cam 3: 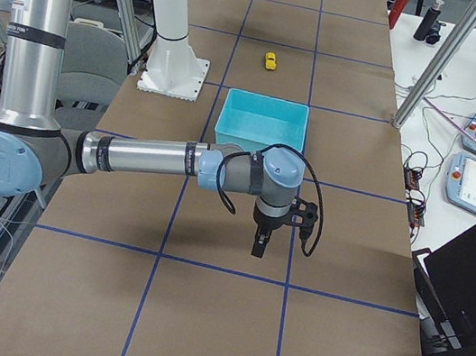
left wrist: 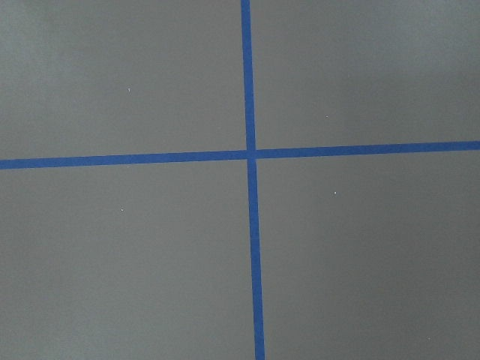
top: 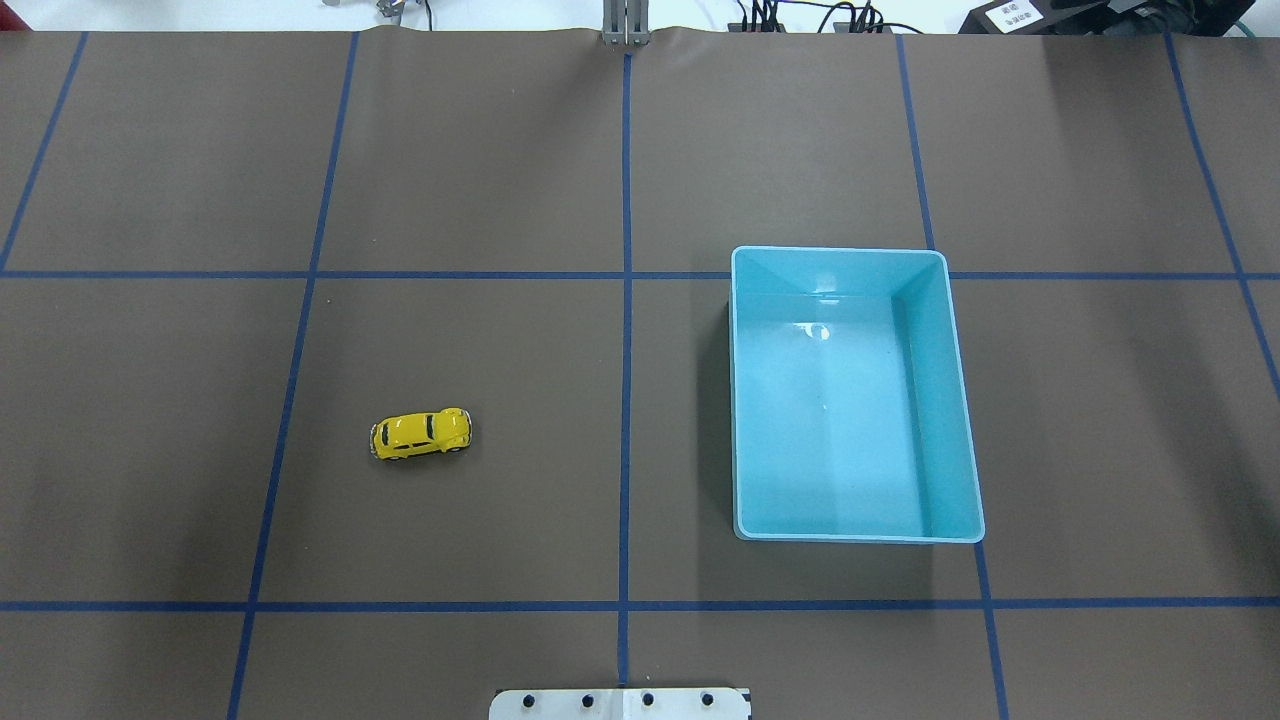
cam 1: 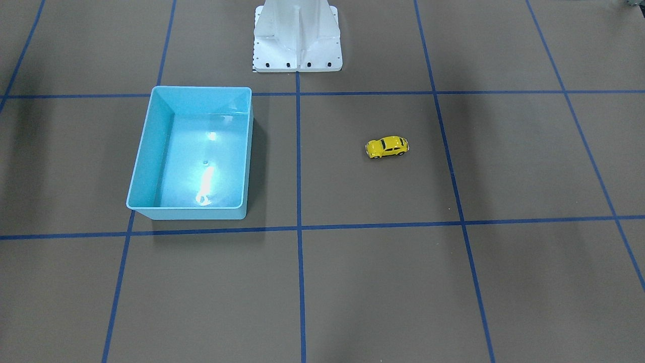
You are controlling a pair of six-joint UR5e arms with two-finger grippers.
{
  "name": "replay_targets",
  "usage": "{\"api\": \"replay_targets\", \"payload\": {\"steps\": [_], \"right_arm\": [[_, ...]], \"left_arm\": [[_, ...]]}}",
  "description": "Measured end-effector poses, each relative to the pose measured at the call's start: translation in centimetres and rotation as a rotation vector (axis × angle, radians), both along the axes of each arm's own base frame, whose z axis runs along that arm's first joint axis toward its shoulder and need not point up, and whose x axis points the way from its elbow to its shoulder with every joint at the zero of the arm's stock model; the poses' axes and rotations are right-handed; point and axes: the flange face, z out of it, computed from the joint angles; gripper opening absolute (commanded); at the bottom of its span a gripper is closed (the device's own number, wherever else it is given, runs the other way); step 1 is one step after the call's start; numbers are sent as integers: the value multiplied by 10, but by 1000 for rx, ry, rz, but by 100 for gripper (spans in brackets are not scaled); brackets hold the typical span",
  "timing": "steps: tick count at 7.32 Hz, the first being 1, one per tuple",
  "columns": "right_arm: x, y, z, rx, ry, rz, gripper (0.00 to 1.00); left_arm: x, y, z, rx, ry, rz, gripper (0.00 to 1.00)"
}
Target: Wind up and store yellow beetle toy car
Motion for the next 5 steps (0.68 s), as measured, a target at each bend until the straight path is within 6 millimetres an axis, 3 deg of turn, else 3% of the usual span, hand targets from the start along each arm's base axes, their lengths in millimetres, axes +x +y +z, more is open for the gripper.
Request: {"api": "replay_targets", "payload": {"steps": [2, 5], "right_arm": [[0, 1, 2, 34, 2, -44, 100], [1, 1, 4, 41, 20, -49, 100]], "left_arm": [[20, -10, -38, 73, 10, 41, 100], [94, -34, -109, 169, 23, 183, 100]]}}
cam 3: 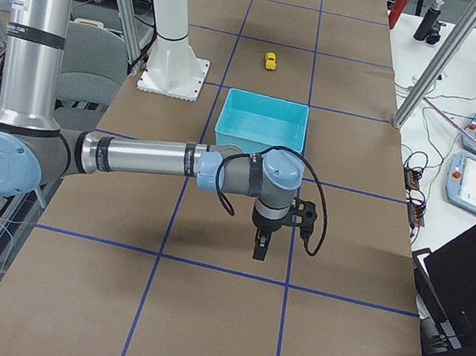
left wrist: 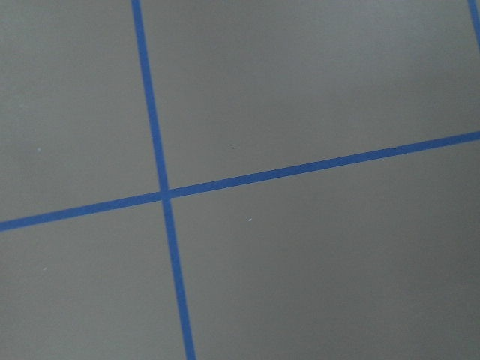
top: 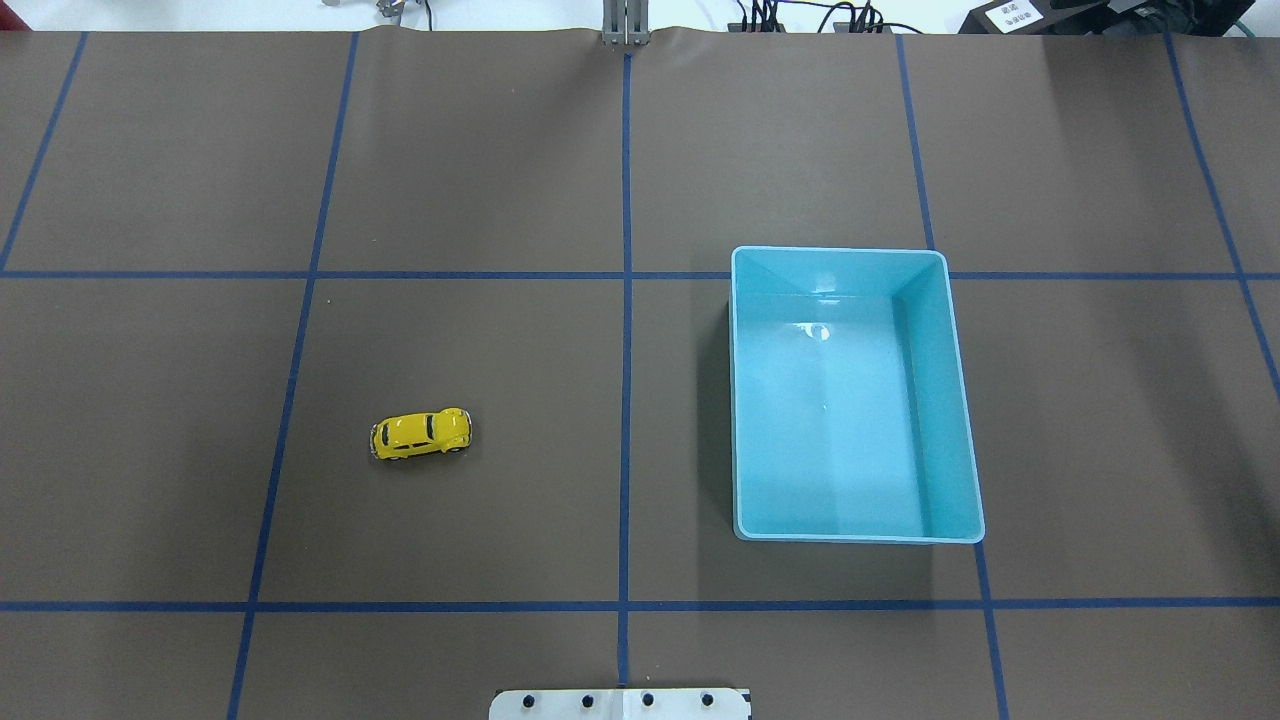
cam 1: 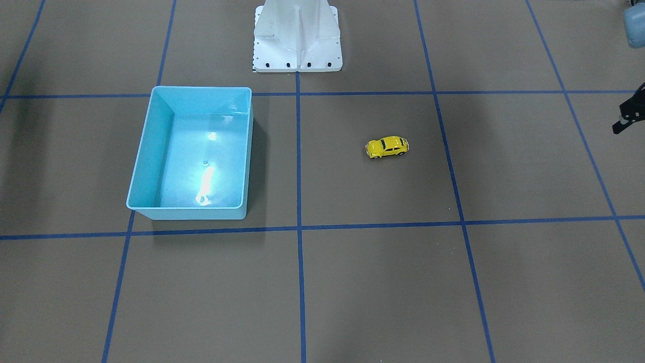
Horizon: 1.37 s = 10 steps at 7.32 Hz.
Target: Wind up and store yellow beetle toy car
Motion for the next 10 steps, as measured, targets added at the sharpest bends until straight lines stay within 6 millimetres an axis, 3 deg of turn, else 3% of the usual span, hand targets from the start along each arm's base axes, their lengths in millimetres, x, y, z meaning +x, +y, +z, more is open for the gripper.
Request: {"api": "replay_targets", "payload": {"steps": [3, 5, 8, 10], "right_arm": [[0, 0, 1, 6, 6, -4, 100], [1, 0, 1, 7, 6, -4, 100], [1, 0, 2, 6, 7, -5, 100], [0, 0, 3, 5, 7, -7, 100]], "left_arm": [[117, -15, -78, 105, -89, 176, 100], [212, -6, -125, 151, -193, 317, 100], [306, 19, -181, 343, -325, 490, 100], [361, 40, -204, 417, -367, 648, 100]]}}
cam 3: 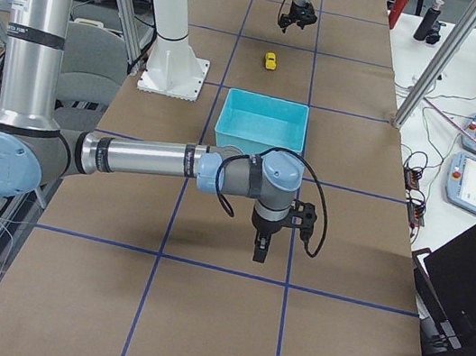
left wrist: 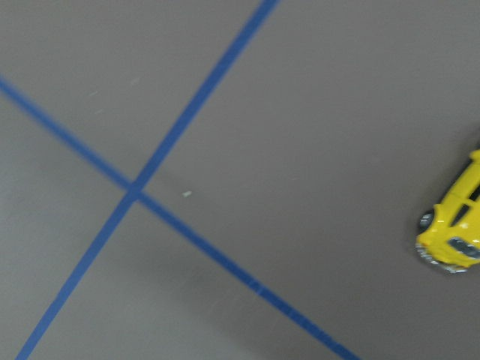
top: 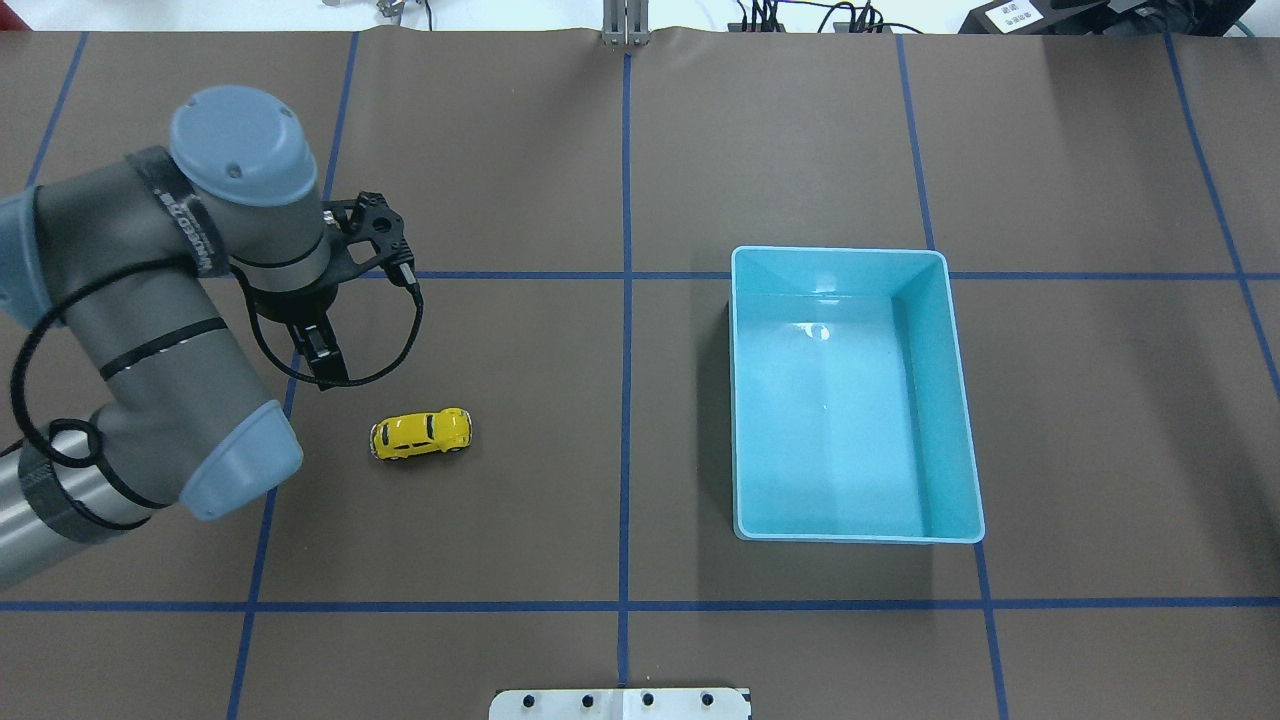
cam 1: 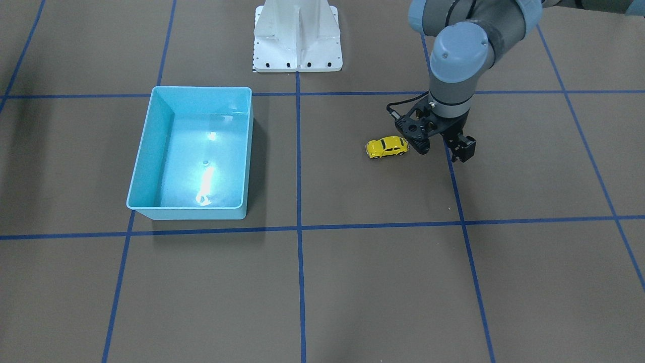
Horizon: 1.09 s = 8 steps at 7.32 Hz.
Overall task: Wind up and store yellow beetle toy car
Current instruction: 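Move the left gripper down over the yellow toy car, then close the left gripper on the yellow car and press it down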
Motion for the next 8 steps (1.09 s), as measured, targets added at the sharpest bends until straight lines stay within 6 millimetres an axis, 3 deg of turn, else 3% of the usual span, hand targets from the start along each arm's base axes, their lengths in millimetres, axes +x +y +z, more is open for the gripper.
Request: {"api": "replay_targets", "payload": {"steps": [2, 4, 5, 8], "right_arm": [[0, 0, 0, -1, 0, 0, 100], [0, 1, 1, -3, -1, 0, 100], [0, 1, 1, -3, -1, 0, 100], [0, 1, 1, -3, 0, 0, 100]], "left_arm": [[51, 27, -23, 103, -70, 150, 99], [104, 75, -40, 206, -137, 272, 98], [121, 90, -41, 243, -158, 323, 98], [145, 90, -38, 300, -170, 442, 94]]}}
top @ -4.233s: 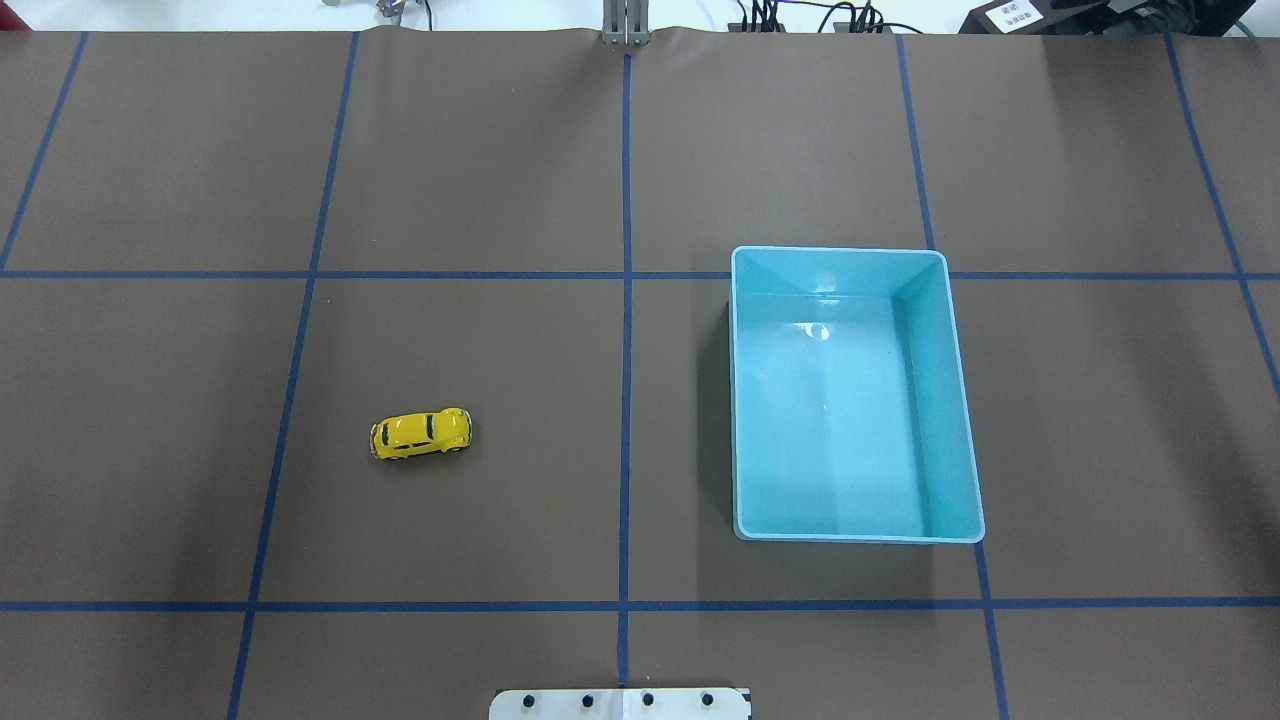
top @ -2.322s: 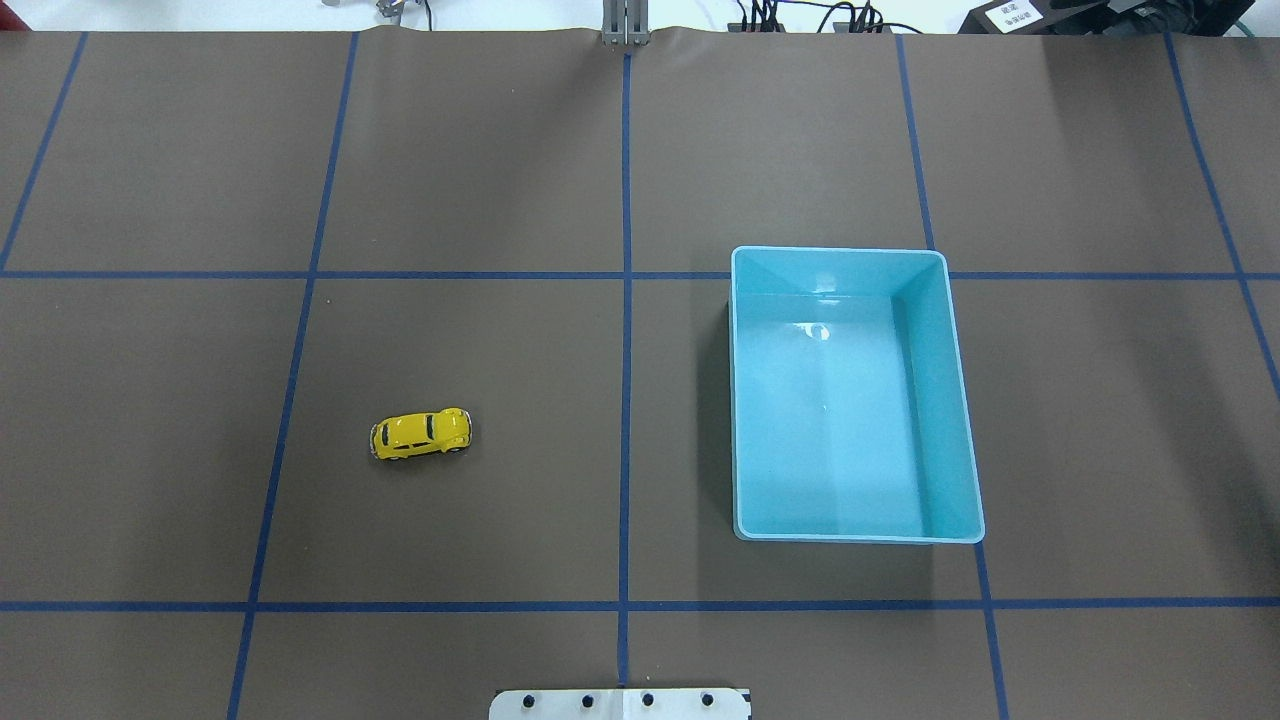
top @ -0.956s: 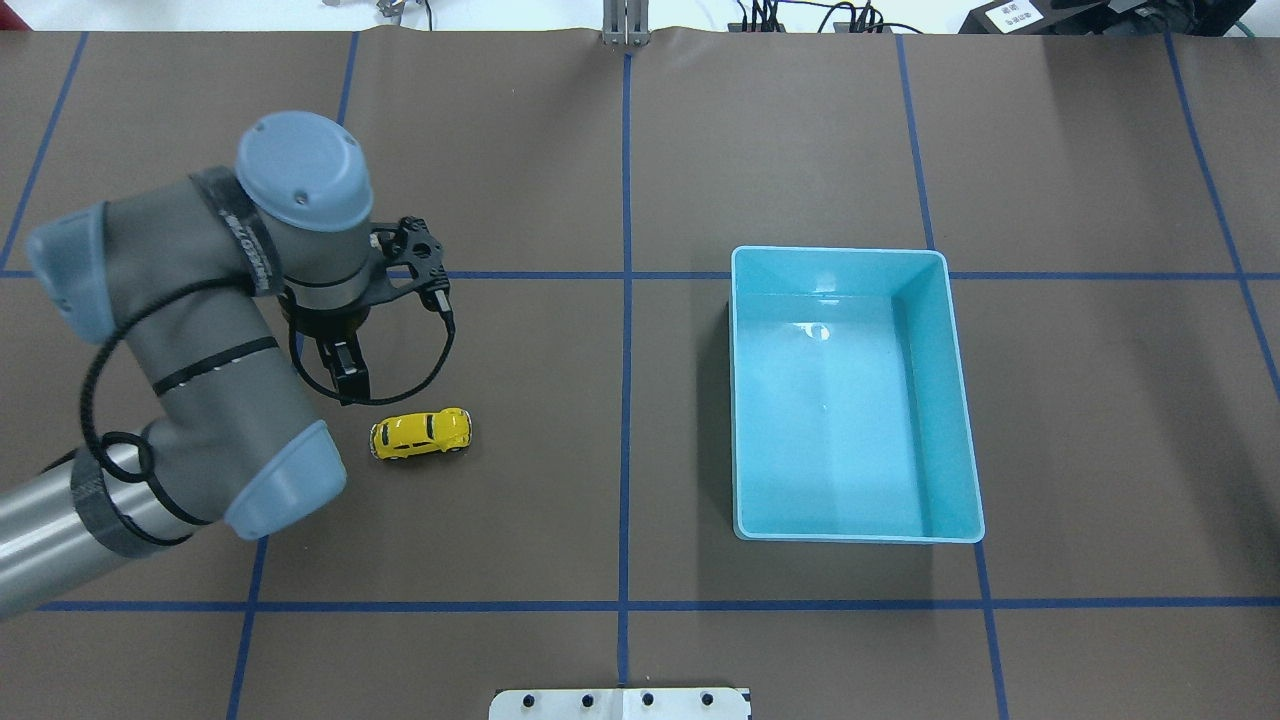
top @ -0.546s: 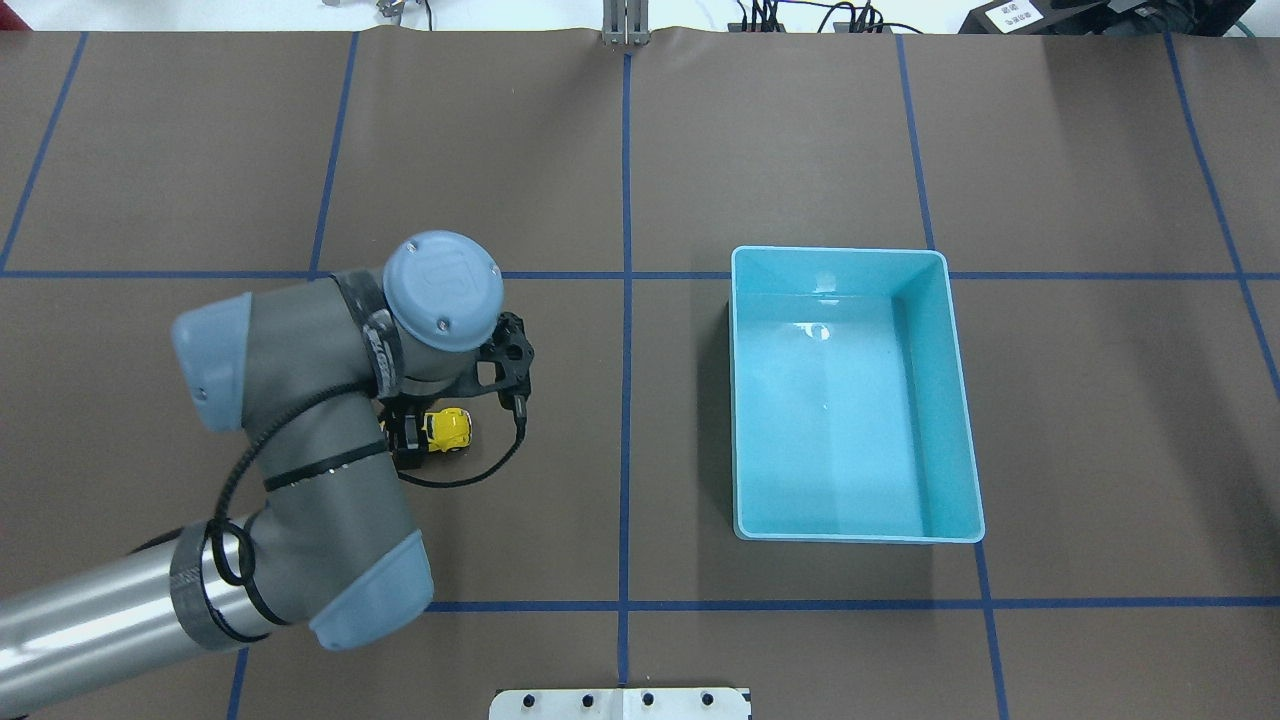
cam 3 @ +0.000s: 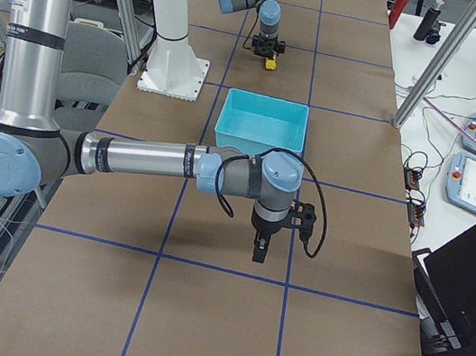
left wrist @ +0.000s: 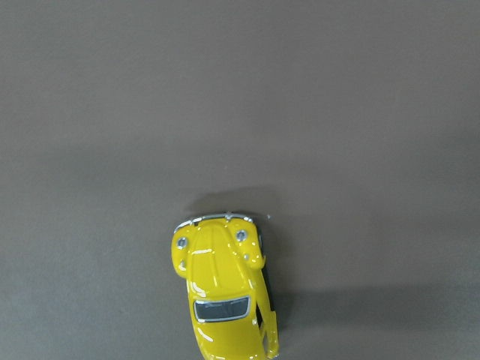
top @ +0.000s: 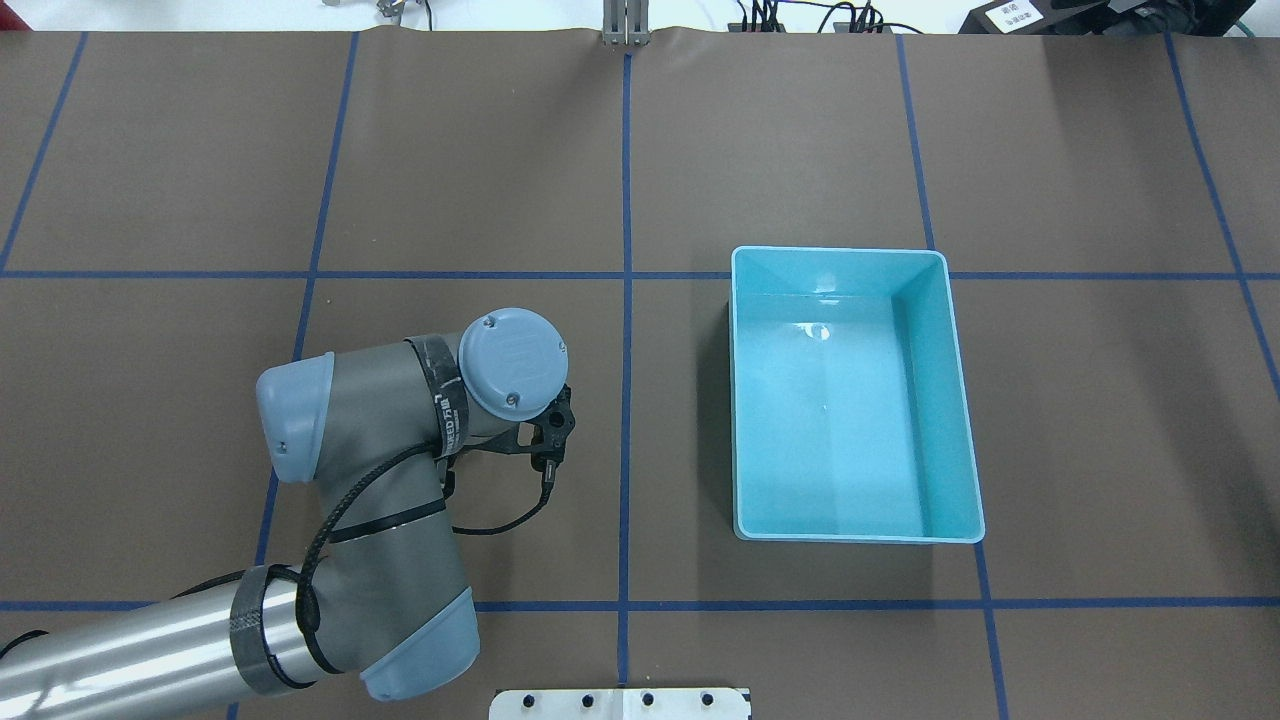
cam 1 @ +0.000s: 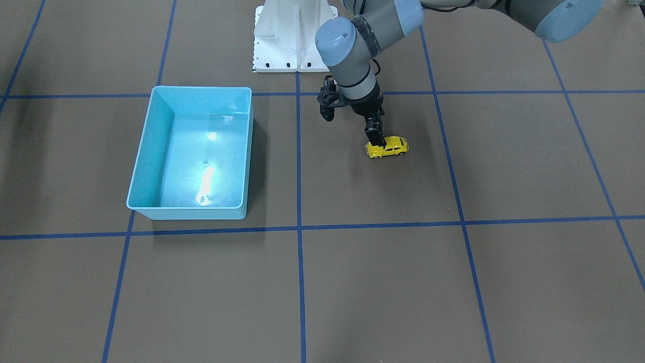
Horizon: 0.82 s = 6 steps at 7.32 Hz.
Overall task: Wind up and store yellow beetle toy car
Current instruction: 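Close the left gripper on the yellow car and press it down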
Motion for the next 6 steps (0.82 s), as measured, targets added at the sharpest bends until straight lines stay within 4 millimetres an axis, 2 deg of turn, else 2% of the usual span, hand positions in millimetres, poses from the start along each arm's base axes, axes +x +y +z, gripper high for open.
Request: {"api": "replay_targets", "payload": {"steps": [2, 3, 6], "right_arm": [[0, 0, 0, 0, 0, 0, 100], [0, 0, 0, 0, 1, 0, 100], [0, 0, 0, 1, 0, 0, 100]], "left_arm": [[11, -7, 3, -25, 7, -43, 92], [12, -11, 5, -41, 7, -68, 87], [7, -34, 14, -87, 34, -115, 88]]}}
